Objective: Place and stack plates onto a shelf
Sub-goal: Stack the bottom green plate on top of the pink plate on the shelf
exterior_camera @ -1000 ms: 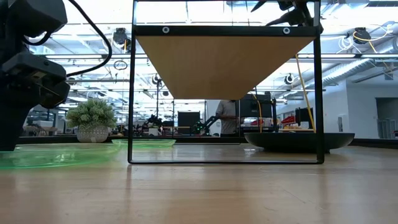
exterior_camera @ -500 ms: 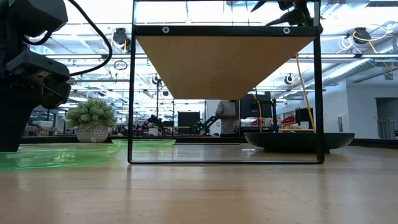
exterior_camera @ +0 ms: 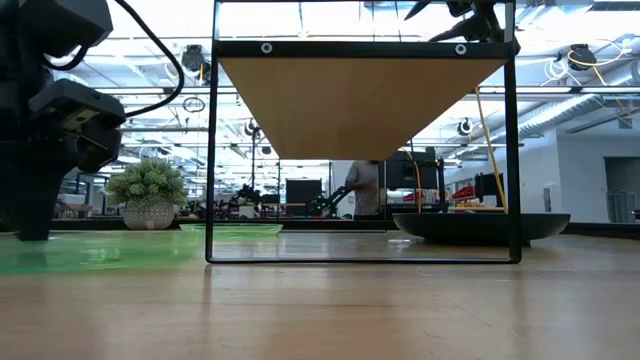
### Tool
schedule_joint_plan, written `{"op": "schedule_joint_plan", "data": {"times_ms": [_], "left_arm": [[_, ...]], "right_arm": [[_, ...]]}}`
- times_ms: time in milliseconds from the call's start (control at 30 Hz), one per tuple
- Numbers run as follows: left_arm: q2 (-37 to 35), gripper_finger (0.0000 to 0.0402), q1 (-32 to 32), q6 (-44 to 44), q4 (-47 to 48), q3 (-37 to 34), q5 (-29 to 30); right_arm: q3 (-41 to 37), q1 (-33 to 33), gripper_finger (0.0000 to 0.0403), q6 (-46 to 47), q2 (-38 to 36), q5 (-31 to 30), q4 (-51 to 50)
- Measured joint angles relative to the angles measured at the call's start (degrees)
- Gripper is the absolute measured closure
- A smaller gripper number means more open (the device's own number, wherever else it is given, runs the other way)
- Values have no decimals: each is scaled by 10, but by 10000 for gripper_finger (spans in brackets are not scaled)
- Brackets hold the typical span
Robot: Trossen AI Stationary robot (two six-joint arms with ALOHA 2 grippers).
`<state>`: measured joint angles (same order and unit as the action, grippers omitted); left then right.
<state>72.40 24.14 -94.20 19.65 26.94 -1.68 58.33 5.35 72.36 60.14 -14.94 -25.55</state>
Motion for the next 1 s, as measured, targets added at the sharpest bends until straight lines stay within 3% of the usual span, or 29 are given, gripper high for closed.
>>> {"op": "schedule_joint_plan", "data": {"times_ms": [267,467,800,1000], "left_arm": [[-4,397,-1,26,-4,0,-12],[-47,397,-1,53,5,0,-28],[-197,398,-1,108,91,0,-43],[-286,398,-4,105,87,0,-43]], "right_arm": [[0,0,234,0,0,0,-1],[0,0,234,0,0,0,-1],[0,0,234,4,0,2,-2],[0,6,234,1,0,-1,-11]]}}
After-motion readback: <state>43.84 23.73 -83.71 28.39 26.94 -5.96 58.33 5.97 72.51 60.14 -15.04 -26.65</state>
